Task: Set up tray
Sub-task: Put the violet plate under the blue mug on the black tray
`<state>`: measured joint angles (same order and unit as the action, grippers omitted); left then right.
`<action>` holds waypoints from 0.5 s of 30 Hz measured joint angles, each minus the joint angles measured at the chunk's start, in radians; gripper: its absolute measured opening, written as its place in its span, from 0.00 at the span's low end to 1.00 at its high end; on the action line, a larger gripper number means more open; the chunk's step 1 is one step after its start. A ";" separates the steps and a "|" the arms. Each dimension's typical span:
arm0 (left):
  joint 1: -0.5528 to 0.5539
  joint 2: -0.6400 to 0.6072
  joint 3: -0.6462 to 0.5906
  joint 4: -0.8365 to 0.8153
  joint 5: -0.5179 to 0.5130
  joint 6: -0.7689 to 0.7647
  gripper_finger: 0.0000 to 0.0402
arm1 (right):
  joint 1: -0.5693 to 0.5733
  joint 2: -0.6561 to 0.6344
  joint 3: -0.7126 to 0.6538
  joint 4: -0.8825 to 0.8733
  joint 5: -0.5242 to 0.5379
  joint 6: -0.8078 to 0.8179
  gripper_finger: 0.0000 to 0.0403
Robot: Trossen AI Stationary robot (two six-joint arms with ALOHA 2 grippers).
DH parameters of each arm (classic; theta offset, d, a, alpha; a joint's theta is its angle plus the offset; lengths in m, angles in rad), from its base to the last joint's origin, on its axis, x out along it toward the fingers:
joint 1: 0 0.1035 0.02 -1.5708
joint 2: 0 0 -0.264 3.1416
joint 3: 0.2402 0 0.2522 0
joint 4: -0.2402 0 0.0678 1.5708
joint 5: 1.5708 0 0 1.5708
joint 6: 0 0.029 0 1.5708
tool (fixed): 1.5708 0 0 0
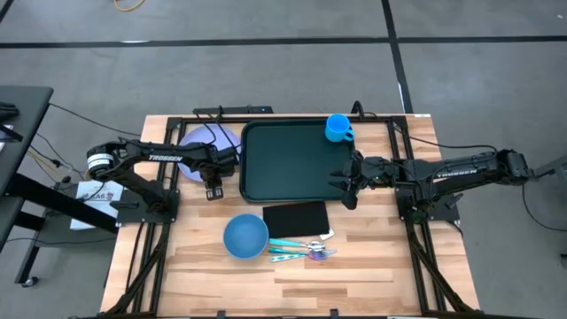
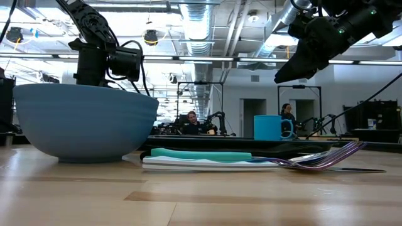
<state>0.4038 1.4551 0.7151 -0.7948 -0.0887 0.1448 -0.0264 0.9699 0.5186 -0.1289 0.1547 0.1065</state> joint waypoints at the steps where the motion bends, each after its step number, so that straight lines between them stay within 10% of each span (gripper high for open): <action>1: 0.000 0.000 0.000 0.000 0.000 0.000 0.17 | 0.000 0.000 0.000 0.000 0.000 0.000 0.33; 15: 0.000 -0.001 0.001 0.000 -0.013 -0.004 0.04 | 0.000 0.000 0.000 0.001 0.000 0.000 0.33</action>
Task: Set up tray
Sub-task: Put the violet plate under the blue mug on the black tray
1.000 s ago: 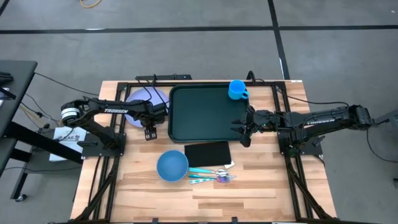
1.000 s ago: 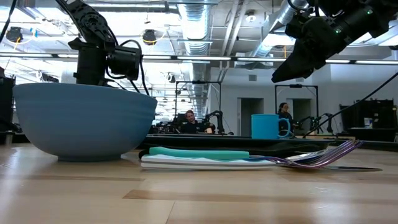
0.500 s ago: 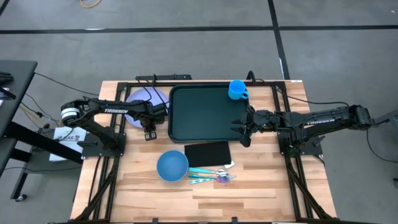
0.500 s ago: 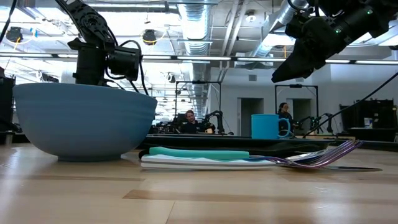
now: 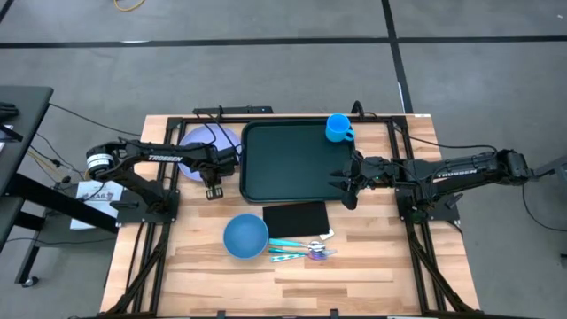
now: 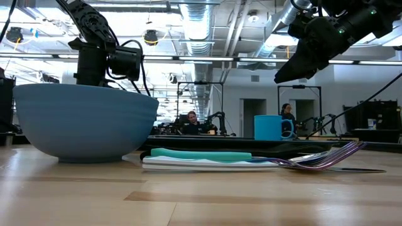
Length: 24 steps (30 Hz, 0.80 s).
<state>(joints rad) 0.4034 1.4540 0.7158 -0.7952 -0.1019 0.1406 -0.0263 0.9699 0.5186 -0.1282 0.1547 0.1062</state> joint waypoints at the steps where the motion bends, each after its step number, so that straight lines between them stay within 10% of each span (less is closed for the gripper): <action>1: 0.000 0.000 0.000 0.000 0.000 0.000 0.04 | 0.000 0.000 0.000 0.000 0.000 0.000 0.33; 24: -0.029 -0.015 0.167 -0.297 -0.124 -0.086 0.03 | 0.000 0.000 0.000 0.001 0.000 0.000 0.33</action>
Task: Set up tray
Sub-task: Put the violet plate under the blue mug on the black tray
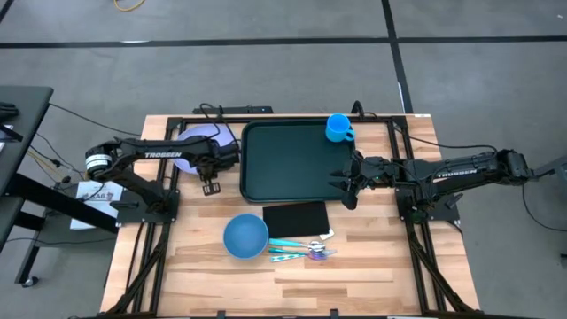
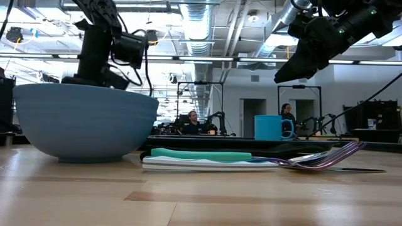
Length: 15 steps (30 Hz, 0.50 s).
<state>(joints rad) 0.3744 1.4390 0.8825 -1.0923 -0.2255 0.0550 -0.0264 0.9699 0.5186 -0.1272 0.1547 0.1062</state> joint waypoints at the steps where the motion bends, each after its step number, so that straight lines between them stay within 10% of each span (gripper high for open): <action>1: -0.004 -0.004 0.010 -0.015 -0.013 -0.013 0.02 | 0.000 0.000 0.000 0.000 0.000 0.000 0.33; 15: -0.064 -0.150 0.143 -0.061 -0.132 -0.099 0.01 | 0.000 0.000 0.000 0.000 0.000 0.000 0.33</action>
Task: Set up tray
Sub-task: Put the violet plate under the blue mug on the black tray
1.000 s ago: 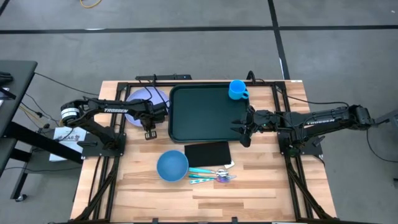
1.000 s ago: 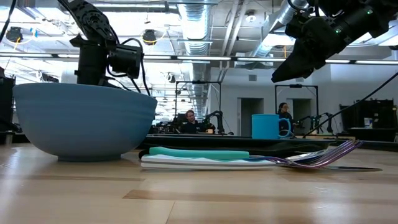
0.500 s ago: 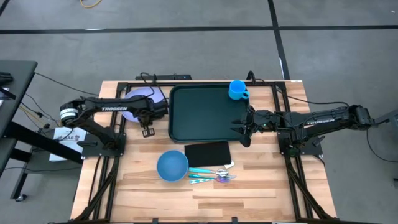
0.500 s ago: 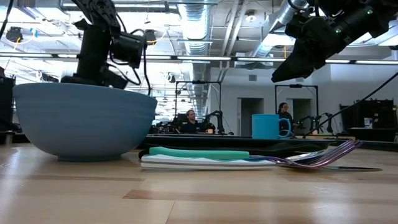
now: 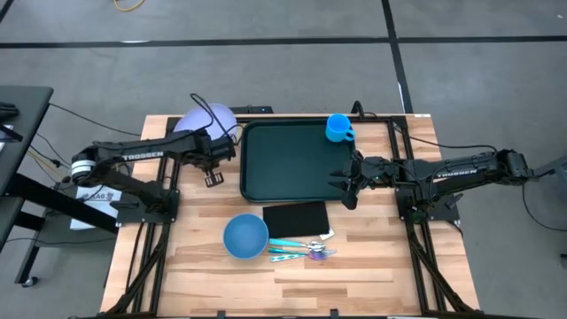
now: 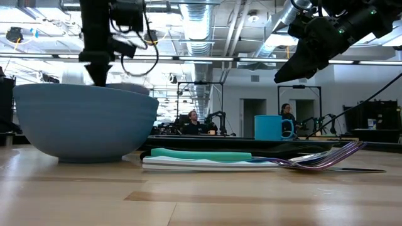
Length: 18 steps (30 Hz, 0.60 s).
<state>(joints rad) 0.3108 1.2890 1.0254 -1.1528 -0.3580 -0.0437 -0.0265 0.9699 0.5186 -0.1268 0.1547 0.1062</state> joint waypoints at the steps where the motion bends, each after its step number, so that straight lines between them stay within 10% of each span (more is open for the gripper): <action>1: -0.006 -0.004 0.013 -0.002 -0.008 0.000 0.01 | 0.000 0.000 0.000 0.000 0.000 0.000 0.33; 18: -0.092 0.178 0.304 0.123 0.043 0.152 0.00 | 0.000 0.000 0.000 0.004 0.000 0.000 0.33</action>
<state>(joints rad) 0.2193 1.4671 1.3299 -1.0298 -0.3148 0.1086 -0.0262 0.9699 0.5186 -0.1230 0.1543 0.1066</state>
